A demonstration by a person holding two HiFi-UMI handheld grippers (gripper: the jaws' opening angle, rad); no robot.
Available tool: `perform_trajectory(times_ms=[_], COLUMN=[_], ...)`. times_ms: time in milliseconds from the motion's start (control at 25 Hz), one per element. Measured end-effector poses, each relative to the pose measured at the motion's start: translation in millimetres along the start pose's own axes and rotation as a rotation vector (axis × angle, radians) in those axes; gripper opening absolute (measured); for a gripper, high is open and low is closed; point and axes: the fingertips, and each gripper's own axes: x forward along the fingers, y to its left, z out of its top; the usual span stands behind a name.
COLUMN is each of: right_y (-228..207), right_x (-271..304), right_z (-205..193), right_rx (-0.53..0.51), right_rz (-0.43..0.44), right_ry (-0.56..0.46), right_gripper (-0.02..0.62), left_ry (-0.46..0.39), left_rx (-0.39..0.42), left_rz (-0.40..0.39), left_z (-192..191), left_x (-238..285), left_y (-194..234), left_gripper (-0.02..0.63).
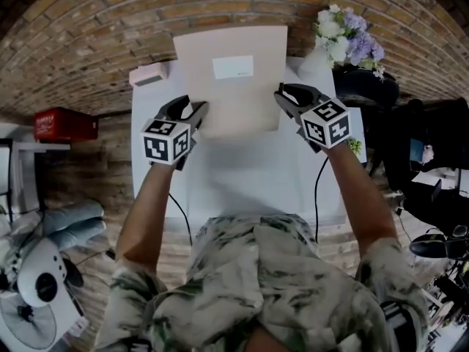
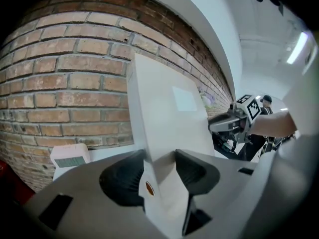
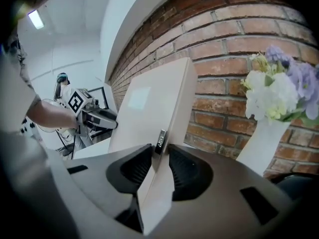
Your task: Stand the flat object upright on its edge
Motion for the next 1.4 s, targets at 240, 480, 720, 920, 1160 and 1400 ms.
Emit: perform_trajectory(times_ms=[240, 480, 720, 920, 1160, 1400], right_y=[-20, -45, -72, -91, -110, -122], right_x=[6, 18, 33, 51, 72, 89], right_z=[25, 39, 46, 46, 40, 34], right_rx=[-0.059, -0.122, -0.173, -0.198, -0.218, -0.222], right_rz=[-0.065, -0.136, -0.204, -0.230, -0.247, -0.252], right_ry=[-0.044, -0.066, -0.094, -0.098, -0.093, -0.091], right_gripper=[0.122, 0.120, 0.115, 0.110, 0.107, 0.104], left_ry=[-0.021, -0.039, -0.042, -0.043, -0.034, -0.039], left_rx=[0.071, 0.128, 0.173, 0.188, 0.197, 0.219], left_rz=[0.032, 0.068, 0.117, 0.159, 0.203, 0.240], left_z=[31, 57, 72, 76, 74, 76], left_x=[17, 41, 73, 96, 121, 135], left_y=[14, 30, 44, 59, 73, 84], left_gripper=[0.212, 0.210, 0.209, 0.209, 0.209, 0.209])
